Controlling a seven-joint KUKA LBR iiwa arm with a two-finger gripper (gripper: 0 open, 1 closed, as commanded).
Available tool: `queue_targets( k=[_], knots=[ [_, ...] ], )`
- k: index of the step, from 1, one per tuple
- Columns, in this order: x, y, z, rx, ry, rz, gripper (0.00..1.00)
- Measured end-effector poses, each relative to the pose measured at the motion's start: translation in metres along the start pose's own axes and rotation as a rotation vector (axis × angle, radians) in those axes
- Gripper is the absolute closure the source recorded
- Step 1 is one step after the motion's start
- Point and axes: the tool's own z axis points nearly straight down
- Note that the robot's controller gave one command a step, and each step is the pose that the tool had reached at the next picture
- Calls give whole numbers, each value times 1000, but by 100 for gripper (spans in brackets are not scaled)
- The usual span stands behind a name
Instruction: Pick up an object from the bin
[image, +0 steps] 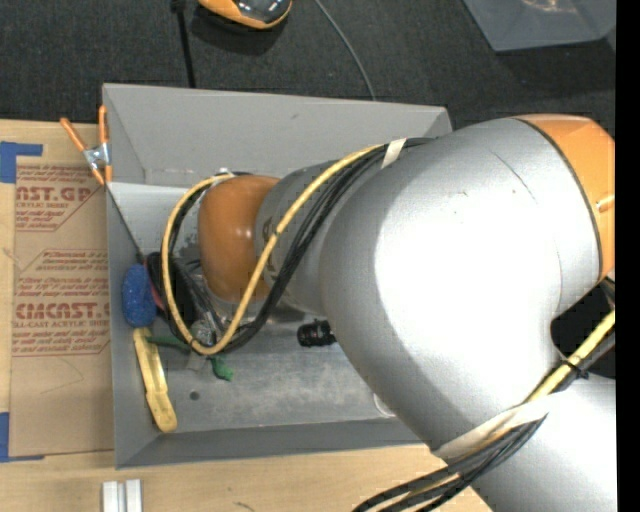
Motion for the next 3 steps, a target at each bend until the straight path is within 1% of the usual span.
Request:
queue_targets(
  k=[1, 2, 3],
  knots=[
    [3, -4, -32, 0, 8, -14, 100],
    [2, 0, -78, -12, 0, -23, 100],
    [3, 1, -57, -8, 2, -8, 100]
  ],
)
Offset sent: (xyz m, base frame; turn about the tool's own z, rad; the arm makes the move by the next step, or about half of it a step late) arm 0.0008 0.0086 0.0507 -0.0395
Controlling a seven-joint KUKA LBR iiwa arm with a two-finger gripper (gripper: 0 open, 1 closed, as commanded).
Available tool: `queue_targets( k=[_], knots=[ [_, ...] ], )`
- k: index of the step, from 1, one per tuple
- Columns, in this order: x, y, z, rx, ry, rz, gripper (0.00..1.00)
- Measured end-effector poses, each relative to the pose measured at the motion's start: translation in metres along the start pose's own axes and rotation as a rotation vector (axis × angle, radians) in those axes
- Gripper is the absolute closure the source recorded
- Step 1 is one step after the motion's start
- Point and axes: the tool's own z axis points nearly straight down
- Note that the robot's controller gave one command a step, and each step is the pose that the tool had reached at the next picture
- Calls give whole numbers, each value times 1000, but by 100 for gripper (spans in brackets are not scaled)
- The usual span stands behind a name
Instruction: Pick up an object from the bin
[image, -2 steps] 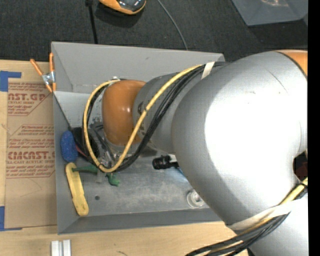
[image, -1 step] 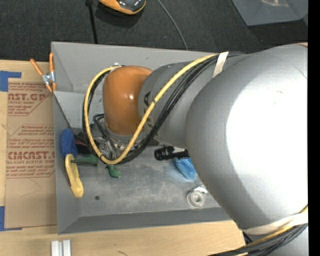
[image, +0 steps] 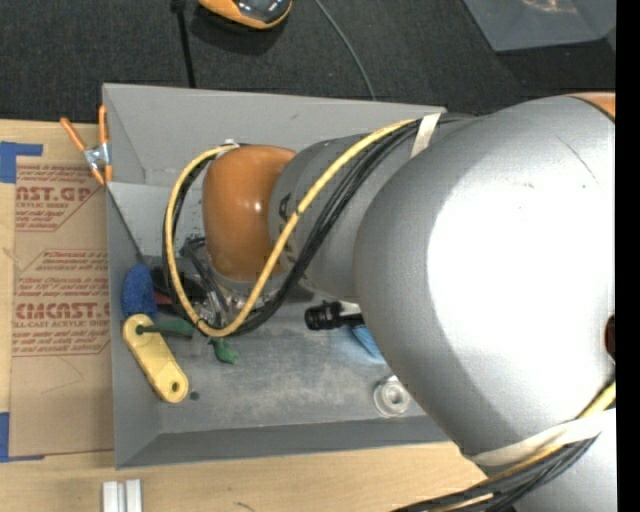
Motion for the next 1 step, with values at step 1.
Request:
queue_targets(
  k=[1],
  knots=[
    [1, -6, 36, 11, 9, 26, 100]
  ],
)
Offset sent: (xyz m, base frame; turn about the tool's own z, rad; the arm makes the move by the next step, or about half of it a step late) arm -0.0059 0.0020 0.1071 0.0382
